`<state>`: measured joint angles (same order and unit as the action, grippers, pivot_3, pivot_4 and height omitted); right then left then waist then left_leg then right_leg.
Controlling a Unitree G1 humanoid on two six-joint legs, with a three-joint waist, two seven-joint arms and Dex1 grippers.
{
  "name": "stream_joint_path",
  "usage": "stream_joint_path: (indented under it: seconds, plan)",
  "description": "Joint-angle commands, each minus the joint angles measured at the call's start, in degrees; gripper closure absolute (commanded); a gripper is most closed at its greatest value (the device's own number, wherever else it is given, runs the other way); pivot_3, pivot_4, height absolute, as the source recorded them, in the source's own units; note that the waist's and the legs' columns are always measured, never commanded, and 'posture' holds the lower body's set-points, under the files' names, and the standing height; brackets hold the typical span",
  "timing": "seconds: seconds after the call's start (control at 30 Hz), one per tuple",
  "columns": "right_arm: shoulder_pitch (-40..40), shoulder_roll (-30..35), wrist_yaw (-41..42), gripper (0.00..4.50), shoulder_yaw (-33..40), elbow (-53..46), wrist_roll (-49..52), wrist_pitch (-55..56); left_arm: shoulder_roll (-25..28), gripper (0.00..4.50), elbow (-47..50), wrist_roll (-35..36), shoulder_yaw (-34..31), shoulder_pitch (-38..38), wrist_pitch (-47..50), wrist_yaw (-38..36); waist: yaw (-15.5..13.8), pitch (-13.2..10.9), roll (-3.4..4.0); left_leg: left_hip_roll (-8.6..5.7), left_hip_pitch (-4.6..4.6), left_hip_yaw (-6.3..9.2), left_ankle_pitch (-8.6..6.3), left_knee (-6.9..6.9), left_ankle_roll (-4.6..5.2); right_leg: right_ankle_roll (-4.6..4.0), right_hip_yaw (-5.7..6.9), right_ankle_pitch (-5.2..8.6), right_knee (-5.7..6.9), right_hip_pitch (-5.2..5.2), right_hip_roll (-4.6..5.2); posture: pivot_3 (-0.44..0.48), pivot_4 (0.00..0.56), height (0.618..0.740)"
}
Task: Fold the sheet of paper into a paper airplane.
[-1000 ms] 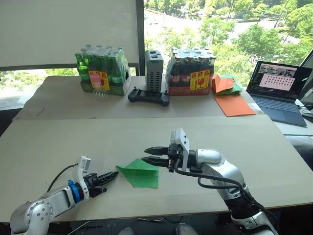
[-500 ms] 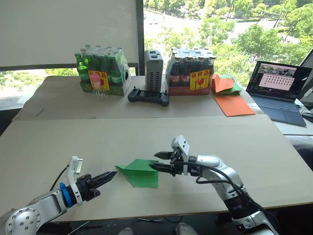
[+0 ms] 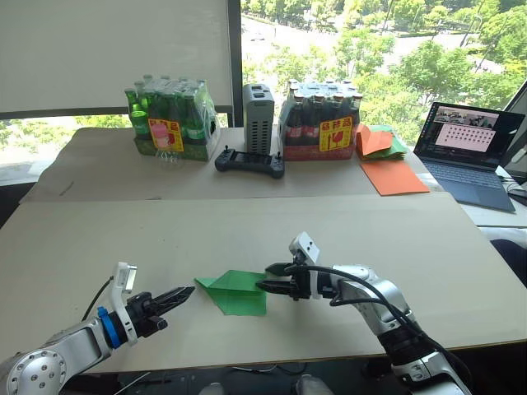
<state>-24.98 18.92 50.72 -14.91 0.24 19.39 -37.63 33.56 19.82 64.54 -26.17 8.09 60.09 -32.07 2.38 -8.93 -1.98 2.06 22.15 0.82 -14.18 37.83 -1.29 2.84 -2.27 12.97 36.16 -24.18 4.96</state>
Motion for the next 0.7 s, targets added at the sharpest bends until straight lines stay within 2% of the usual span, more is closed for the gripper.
stream_joint_path:
  seconds: [0.03,0.23,0.57,0.63,0.7]
  plan:
    - [0.0,0.1,0.8,2.32,0.3,-2.8,1.5,-0.6,0.7,4.5,-0.2,-0.5,-0.2,0.1,-1.1,0.0,0.0,0.0,0.0,0.0,0.0,0.0,0.0,0.0,0.0,0.0,0.0,0.0,0.0,0.0,0.0,0.0,0.15,0.727]
    - [0.3,0.0,1.5,4.46,0.1,-3.7,1.5,-0.7,0.7,4.5,-1.1,-1.5,0.0,-0.4,-1.3,-0.2,0.0,0.0,0.0,0.0,0.01,0.0,0.0,0.0,0.0,0.0,0.0,0.0,0.0,-0.01,0.0,0.0,0.15,0.727]
    - [0.0,-0.6,1.2,4.46,1.0,-4.7,1.3,0.7,0.5,4.5,-1.8,-2.1,0.0,-0.8,-1.3,0.3,0.0,0.0,0.0,0.0,0.01,0.0,0.0,0.0,0.0,0.0,0.0,0.0,0.0,-0.01,0.0,0.0,0.15,0.727]
    - [-0.9,-1.3,0.3,4.46,1.8,-4.5,0.4,4.2,0.5,4.5,-2.0,-2.0,0.0,-0.9,-1.3,0.3,0.0,0.0,0.0,0.0,0.01,0.0,0.0,0.0,0.0,0.0,0.0,0.0,0.0,-0.01,0.0,0.0,0.15,0.727]
    - [-2.8,-2.0,-1.3,4.46,2.5,-3.4,-2.6,12.6,0.5,4.5,-2.1,-2.0,0.0,-1.1,-1.2,0.4,0.1,0.0,0.0,0.0,0.02,0.0,0.0,0.0,0.0,0.0,0.0,0.0,0.0,-0.03,0.0,0.0,0.15,0.727]
